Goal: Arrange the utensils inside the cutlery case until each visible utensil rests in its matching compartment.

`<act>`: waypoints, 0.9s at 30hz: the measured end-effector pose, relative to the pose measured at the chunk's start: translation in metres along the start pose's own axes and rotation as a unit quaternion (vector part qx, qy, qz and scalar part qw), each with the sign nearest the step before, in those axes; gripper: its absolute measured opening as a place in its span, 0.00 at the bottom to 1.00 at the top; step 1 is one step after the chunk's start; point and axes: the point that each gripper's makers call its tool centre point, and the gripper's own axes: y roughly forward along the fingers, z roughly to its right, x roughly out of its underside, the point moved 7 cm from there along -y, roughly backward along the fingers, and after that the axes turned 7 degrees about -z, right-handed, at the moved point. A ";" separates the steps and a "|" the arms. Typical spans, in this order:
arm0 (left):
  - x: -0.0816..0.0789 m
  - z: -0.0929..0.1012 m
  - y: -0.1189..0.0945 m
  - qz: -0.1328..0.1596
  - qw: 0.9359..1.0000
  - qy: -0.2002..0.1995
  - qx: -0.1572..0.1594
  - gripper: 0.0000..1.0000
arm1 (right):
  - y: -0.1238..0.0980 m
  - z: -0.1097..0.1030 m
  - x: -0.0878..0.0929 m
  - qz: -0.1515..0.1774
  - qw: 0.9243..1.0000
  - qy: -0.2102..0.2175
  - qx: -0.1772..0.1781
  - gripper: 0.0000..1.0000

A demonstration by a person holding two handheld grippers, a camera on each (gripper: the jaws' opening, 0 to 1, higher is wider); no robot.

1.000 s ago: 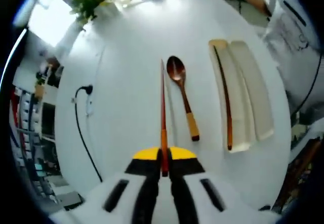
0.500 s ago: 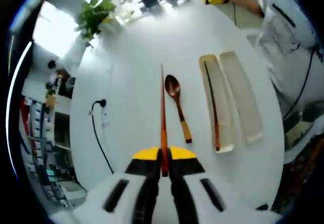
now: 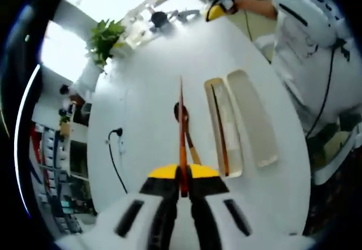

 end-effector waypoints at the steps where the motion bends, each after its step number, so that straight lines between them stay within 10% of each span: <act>1: 0.000 0.002 0.000 0.001 1.000 -0.001 0.002 0.04 | -0.001 0.001 0.000 0.001 1.000 0.001 0.002 0.02; 27: 0.012 0.071 0.043 0.028 0.998 -0.022 0.053 0.05 | 0.000 0.007 0.010 -0.016 1.000 0.020 0.015 0.02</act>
